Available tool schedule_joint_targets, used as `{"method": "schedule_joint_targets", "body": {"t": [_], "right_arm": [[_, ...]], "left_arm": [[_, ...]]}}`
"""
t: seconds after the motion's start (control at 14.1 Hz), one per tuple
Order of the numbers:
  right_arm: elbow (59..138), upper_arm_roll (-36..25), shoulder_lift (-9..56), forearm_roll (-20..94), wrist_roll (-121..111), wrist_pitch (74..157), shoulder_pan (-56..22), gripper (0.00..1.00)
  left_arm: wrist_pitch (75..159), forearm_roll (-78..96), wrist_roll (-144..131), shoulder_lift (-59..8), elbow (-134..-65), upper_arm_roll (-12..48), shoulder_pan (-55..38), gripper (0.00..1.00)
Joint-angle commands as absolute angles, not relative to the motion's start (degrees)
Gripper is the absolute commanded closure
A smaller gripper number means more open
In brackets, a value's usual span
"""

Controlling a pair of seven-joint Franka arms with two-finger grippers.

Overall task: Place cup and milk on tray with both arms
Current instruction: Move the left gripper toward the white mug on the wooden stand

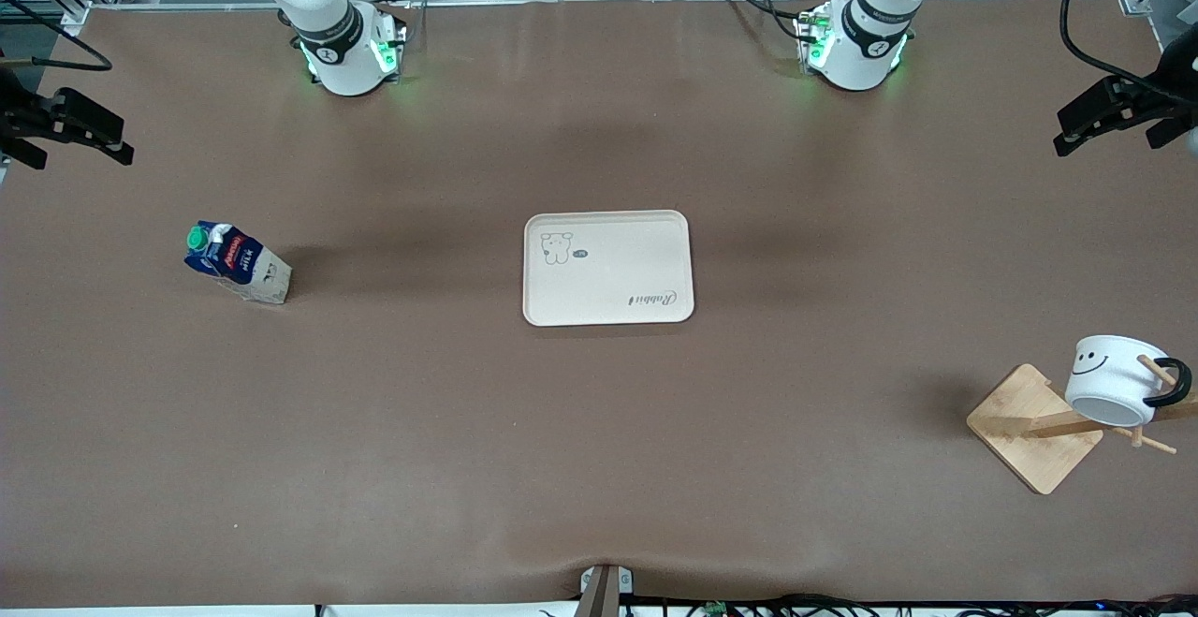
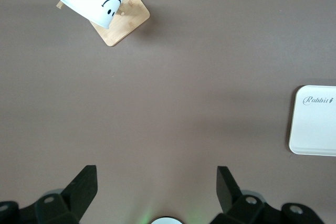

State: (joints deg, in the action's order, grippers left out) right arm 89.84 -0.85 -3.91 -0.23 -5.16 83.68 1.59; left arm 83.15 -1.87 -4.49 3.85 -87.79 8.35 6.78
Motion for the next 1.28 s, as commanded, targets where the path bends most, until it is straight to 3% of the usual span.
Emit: {"method": "schedule_joint_targets", "body": {"t": [0.0, 0.64, 1.2], "right_arm": [[88.77, -0.53, -3.51, 0.88, -4.66, 82.88, 2.11, 0.00], [88.77, -0.53, -3.51, 0.88, -4.66, 82.88, 2.11, 0.00], [88.77, -0.53, -3.43, 0.88, -4.66, 82.88, 2.11, 0.00]], "left_arm": [[82.97, -2.90, -4.22, 3.25, -87.01, 8.70, 6.86, 0.00], [86.91, -2.02, -5.36, 3.43, -88.06, 8.26, 11.67, 0.00], [116.24, 7.82, -5.36, 5.19, -106.50, 8.44, 19.69, 0.00]]}}
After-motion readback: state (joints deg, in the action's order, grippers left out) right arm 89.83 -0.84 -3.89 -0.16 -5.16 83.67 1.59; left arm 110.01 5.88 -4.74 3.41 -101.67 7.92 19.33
